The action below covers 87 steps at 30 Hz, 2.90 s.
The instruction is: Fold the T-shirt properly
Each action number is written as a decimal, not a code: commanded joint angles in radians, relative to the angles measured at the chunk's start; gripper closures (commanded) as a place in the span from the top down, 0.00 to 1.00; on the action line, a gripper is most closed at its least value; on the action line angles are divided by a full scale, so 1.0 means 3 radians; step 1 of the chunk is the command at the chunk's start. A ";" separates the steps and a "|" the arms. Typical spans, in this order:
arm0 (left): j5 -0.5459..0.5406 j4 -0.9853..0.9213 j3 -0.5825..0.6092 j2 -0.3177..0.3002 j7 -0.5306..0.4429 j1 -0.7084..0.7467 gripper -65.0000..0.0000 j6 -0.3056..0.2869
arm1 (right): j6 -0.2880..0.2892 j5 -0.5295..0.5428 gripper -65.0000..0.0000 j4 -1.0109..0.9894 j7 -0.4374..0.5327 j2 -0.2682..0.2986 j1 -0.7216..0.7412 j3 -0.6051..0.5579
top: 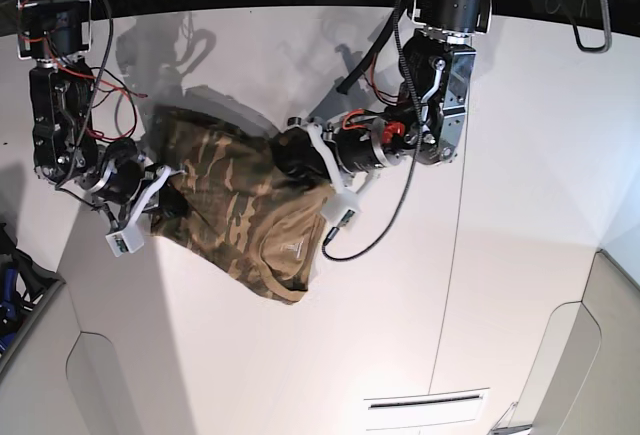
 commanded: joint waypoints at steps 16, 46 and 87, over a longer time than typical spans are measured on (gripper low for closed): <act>0.0005 0.0048 -0.0008 -0.0277 0.0076 -0.0266 0.16 0.0113 | 0.0094 0.0226 0.00 0.1030 -0.0178 -0.0605 -0.1026 0.0001; -0.0565 0.2069 -0.1445 -0.1546 0.0521 0.2113 0.16 0.0183 | 0.0095 0.0539 0.00 0.2364 -0.0722 0.0586 -0.2166 0.0048; 0.0505 -0.1514 0.0206 -0.1174 -0.0465 0.1789 0.16 0.0401 | 0.0017 -0.0113 0.00 -0.0225 -0.1397 0.0815 -0.2758 0.0036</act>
